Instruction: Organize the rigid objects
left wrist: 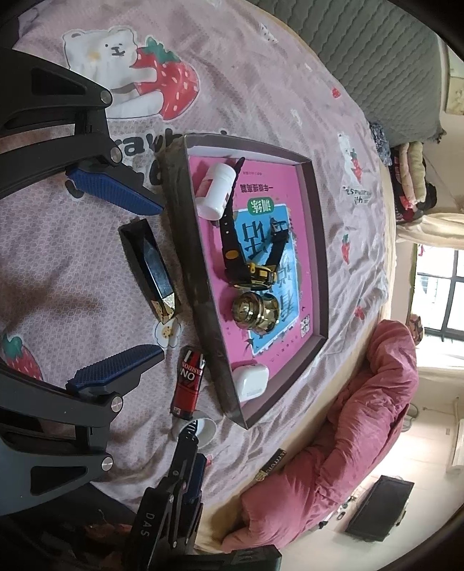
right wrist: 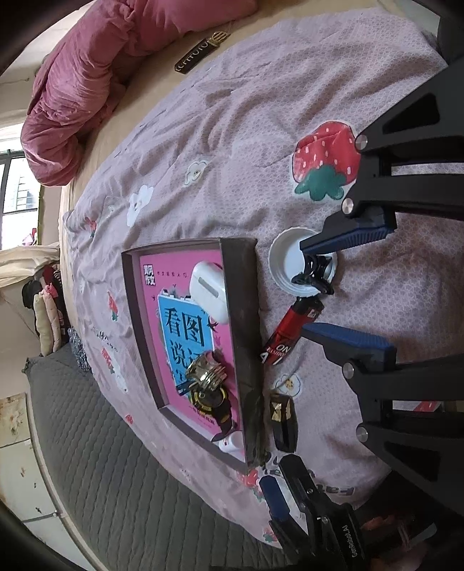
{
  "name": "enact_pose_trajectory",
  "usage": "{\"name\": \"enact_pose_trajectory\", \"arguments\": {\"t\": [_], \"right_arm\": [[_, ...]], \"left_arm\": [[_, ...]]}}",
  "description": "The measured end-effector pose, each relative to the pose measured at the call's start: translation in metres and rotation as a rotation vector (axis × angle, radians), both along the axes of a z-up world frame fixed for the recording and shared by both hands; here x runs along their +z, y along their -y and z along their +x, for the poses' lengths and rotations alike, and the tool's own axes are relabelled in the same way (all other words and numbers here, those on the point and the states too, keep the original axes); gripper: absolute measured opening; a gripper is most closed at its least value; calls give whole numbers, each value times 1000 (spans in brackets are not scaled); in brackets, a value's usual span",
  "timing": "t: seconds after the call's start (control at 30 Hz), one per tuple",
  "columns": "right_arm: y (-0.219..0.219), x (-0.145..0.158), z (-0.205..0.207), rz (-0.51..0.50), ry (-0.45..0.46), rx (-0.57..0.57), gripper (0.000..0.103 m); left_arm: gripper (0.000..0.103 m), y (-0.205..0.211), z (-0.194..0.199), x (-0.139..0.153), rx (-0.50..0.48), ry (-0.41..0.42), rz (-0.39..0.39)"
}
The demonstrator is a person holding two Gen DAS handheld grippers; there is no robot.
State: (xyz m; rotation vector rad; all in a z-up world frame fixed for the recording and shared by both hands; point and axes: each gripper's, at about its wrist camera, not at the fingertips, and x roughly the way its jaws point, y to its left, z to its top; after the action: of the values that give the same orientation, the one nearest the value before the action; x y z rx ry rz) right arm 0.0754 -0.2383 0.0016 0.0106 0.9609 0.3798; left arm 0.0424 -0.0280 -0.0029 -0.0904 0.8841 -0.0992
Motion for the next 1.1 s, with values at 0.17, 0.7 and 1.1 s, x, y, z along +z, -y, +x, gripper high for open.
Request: {"name": "enact_pose_trajectory", "arguments": {"t": [0.17, 0.7, 1.1], "right_arm": [[0, -6, 4, -3, -18, 3, 37], [7, -13, 13, 19, -55, -20, 26], [7, -15, 21, 5, -46, -25, 23]], "left_arm": [[76, 0, 4, -6, 1, -18, 4], [76, 2, 10, -12, -1, -28, 11], [76, -2, 23, -24, 12, -52, 1]]}}
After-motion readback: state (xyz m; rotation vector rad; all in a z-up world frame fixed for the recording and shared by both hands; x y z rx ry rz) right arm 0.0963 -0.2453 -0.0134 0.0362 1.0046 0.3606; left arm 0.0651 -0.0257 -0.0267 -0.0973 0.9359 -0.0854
